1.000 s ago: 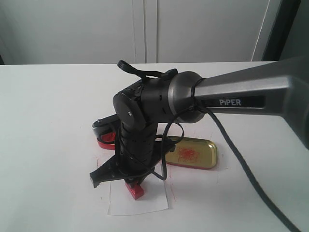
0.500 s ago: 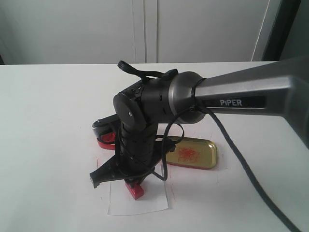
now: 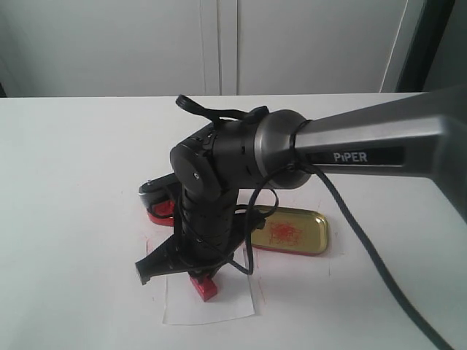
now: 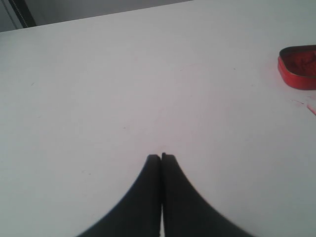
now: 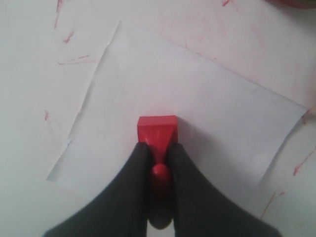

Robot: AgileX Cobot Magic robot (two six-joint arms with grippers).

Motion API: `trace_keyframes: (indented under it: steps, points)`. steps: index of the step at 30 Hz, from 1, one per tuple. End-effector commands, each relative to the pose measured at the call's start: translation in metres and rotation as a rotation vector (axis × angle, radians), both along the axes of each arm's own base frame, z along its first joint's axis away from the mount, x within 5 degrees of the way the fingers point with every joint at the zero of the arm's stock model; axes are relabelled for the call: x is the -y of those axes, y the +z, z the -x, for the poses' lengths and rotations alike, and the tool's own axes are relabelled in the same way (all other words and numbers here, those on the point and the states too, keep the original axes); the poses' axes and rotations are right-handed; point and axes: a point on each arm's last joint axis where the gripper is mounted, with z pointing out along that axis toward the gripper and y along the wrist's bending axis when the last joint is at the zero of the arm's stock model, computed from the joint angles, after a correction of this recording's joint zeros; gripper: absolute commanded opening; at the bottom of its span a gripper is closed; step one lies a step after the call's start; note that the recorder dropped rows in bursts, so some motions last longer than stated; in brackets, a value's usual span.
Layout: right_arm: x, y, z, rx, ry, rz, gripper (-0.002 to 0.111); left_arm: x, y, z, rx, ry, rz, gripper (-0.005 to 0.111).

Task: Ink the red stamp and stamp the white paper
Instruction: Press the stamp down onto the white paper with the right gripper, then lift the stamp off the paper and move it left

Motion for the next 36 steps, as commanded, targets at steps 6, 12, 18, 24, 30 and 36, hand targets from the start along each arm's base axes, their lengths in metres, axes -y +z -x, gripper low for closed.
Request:
trace_keyframes:
  steps: [6, 12, 18, 24, 30, 36]
  points:
    - [0.004, -0.008, -0.002, 0.035, 0.008, 0.023, 0.0, 0.0, -0.001, 0.0, 0.005, 0.0, 0.0, 0.0]
    - [0.005, 0.003, -0.002, 0.052, 0.008, 0.003, 0.0, 0.0, -0.001, 0.0, 0.005, 0.0, 0.0, 0.0]
    - [0.006, 0.019, -0.001, 0.08, 0.007, -0.03, 0.0, 0.0, -0.001, 0.0, 0.005, 0.0, 0.0, 0.0]
    - [0.006, 0.026, 0.0, 0.09, 0.006, -0.042, 0.0, 0.0, -0.001, 0.0, 0.005, 0.0, 0.0, 0.0]
    - [0.007, 0.026, -0.001, 0.094, 0.01, -0.038, 0.0, 0.0, -0.001, 0.0, 0.005, 0.0, 0.0, 0.0]
    - [0.008, 0.029, -0.001, 0.111, 0.018, -0.039, 0.0, 0.0, -0.001, 0.0, 0.005, 0.0, 0.0, 0.0]
